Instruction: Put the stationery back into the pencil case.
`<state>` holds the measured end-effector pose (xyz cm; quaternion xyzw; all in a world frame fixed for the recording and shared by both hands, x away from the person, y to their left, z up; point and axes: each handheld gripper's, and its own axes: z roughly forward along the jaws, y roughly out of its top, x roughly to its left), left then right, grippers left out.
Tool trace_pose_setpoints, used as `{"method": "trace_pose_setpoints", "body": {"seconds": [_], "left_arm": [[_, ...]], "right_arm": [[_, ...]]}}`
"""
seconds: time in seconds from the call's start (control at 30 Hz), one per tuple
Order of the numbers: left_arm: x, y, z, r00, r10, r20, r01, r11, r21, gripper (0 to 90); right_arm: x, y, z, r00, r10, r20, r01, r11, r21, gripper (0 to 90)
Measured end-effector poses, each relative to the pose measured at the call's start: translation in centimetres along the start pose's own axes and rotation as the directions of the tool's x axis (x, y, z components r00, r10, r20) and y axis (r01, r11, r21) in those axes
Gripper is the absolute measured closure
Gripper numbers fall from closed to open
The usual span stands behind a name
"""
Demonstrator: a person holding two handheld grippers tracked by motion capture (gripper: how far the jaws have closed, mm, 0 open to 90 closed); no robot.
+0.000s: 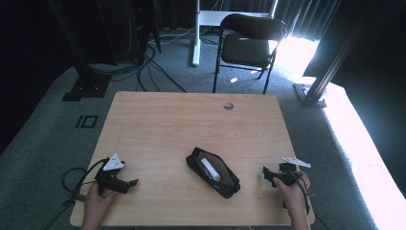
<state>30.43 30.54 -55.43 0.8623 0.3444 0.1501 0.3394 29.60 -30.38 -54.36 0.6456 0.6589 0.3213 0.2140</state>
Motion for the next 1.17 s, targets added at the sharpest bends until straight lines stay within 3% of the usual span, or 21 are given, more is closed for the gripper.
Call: {"method": "trace_pose_setpoints", "body": {"seconds": [0.17, 0.33, 0.6, 1.17], "left_arm": [[0.0, 0.0, 0.0, 1.0, 0.0, 0.0, 0.0, 1.0, 0.0, 1.9], [0.0, 0.0, 0.0, 1.0, -0.001, -0.001, 0.001, 1.0, 0.0, 1.9], [0.0, 0.0, 0.0, 1.0, 0.0, -0.001, 0.0, 1.0, 0.0, 1.9], [0.0, 0.0, 0.0, 1.0, -0.002, -0.004, 0.002, 1.0, 0.0, 1.9]], "right_arm": [[-0.3, -1.0, 0.0, 0.999, 0.016, 0.042, -0.017, 1.0, 0.022, 17.4], [-0.5, -1.7, -0.1, 0.9965, 0.031, 0.078, -0.031, 0.999, -0.01, 13.5], [-0.2, -2.7, -0.2, 0.988, 0.004, 0.154, 0.002, 0.999, -0.045, 12.0], [-0.2, -2.8, -0.2, 0.9876, 0.003, 0.157, 0.004, 0.999, -0.047, 12.1]]}}
